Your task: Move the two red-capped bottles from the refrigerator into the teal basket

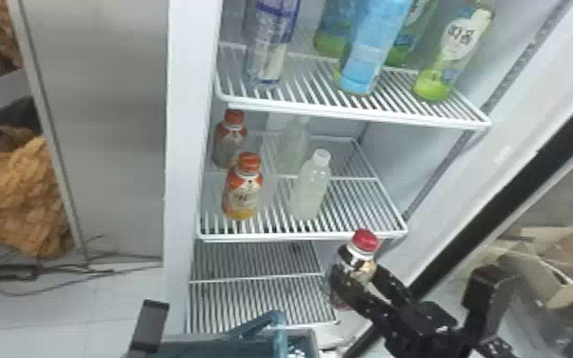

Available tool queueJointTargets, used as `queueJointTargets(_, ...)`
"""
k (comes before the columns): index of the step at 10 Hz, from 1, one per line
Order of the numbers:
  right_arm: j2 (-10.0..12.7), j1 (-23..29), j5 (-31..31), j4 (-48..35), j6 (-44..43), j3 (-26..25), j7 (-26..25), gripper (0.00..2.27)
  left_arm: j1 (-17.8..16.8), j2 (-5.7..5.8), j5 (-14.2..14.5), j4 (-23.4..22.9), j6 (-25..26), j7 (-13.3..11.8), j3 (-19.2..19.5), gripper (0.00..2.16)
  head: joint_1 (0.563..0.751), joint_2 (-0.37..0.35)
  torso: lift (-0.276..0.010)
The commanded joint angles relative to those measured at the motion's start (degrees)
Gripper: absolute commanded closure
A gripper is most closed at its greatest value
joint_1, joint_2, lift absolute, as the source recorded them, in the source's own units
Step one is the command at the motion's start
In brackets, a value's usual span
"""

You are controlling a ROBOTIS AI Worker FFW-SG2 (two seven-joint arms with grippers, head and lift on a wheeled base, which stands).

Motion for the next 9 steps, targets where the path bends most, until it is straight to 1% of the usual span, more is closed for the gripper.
queueJointTargets(1,-0.2,0.6,-0.2,-0.2,0.8,1.3,0.4,0.73,0.0,0.0,-0.1,0.0,0.0,0.0,0.0,1.13,0.695,-0.35,-0.228)
queueJointTargets(4,-1.1,2.7,-1.5,-1.5,4.2,3.7,1.7,0.73,0.1,0.09,-0.2,0.1,0.0,-0.1,0.0,1.13,0.695,-0.35,-0.228)
queueJointTargets(7,-1.8,3.4,-2.3,-2.6,7.5,4.5,2.8,0.73,0.1,0.09,-0.2,0.1,0.0,0.0,0.0,1.13,0.695,-0.35,-0.228)
queueJointTargets(9,-2.6,4.4,-2.3,-5.1,10.1,4.6,3.3,0.73,0.1,0.18,-0.2,0.1,0.0,0.0,0.0,1.13,0.695,-0.35,-0.228)
